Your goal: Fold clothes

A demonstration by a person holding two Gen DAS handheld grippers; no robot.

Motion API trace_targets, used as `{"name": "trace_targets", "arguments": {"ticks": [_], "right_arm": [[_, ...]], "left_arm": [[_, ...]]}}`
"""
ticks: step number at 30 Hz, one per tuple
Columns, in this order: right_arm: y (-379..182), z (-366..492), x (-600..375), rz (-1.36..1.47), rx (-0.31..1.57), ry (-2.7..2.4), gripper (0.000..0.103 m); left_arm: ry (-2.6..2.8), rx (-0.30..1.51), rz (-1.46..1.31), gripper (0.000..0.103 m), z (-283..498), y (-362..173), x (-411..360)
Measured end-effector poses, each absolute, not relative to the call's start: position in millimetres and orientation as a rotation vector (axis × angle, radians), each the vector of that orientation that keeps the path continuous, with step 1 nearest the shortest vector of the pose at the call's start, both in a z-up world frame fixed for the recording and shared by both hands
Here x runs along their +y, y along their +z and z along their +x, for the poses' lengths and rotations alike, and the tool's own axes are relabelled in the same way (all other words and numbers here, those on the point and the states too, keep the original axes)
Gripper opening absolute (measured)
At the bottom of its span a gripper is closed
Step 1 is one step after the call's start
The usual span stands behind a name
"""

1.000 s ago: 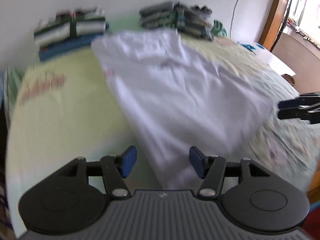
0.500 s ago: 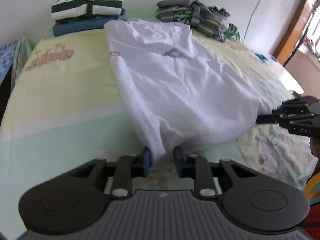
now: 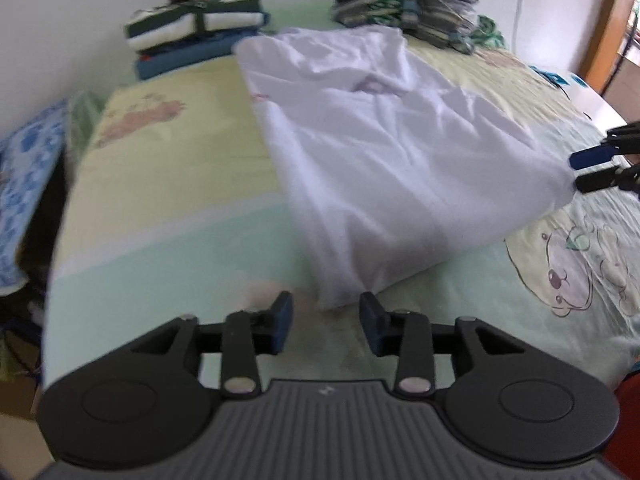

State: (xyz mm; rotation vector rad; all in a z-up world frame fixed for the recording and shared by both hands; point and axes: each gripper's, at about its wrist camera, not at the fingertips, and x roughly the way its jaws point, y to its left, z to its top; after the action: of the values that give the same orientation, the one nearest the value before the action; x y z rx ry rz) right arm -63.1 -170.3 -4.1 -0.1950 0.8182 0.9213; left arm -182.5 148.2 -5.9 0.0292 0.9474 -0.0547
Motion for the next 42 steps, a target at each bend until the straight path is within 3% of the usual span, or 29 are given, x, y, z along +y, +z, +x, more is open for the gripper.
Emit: {"name": "trace_targets", "arguments": {"ticks": [4,10,12,13,14,21,24,25,26,28,31,35,37,42], "right_arm": [[-1.6,-36.5,-184.7,0.041,0.792,0.812,0.045],[-20.9,13.4,-140.2,0.06,0.771,0.652,0.045],[-26.4,23.2,-128.1,0.049,0.779,0.655,0.038],[-26.5,26.0,-123.8,0.048,0.78,0.653,0.016],[-25.9,28.4,-119.2,0.045,0.779,0.647,0.003],[-25.0,39.6,-114.3,0.063,0.752,0.628,0.003],[-31.6,41.6,-107.8,-0.026,0.78,0.577,0.003],[-26.5,39.6,-104.6,-0.051,0.774,0.559,0.012],[-21.2,36.2,-103.6,-0.065,0.756,0.533,0.03],[-9.5,26.9,-101.2,-0.09,0.687,0.495,0.04],[0.0,20.4,-88.9,-0.11,0.65,0.539,0.033],[-17.4,29.7,-62.3,-0.173,0.766,0.562,0.02],[-28.2,39.8,-59.5,-0.179,0.787,0.515,0.013],[-30.0,74.1,-66.8,-0.115,0.802,0.446,0.012]], "left_arm": [[-0.042,0.871,0.0,0.066,-172.9,8.3,143.1],[0.019,0.818,-0.002,0.063,-126.3,2.1,133.2],[0.011,0.81,0.026,0.063,-120.0,-0.3,126.9],[0.008,0.809,0.046,0.062,-117.4,-2.0,123.5],[0.003,0.812,0.059,0.062,-115.9,-4.7,121.4],[-0.014,0.863,0.085,0.068,-118.4,-30.4,129.5],[-0.034,0.826,0.102,0.063,-112.9,-18.2,132.6],[-0.041,0.811,0.11,0.064,-110.5,-13.1,133.3],[-0.049,0.796,0.117,0.064,-108.1,-8.0,134.0],[-0.075,0.758,0.121,0.064,-95.4,1.8,132.6],[-0.12,0.734,0.096,0.064,-67.2,3.4,128.3],[-0.111,0.801,0.096,0.061,-27.2,-19.1,127.4],[-0.104,0.845,0.077,0.066,-11.8,-32.2,133.4],[-0.16,0.817,0.092,0.07,-7.1,-31.3,144.0]]}}
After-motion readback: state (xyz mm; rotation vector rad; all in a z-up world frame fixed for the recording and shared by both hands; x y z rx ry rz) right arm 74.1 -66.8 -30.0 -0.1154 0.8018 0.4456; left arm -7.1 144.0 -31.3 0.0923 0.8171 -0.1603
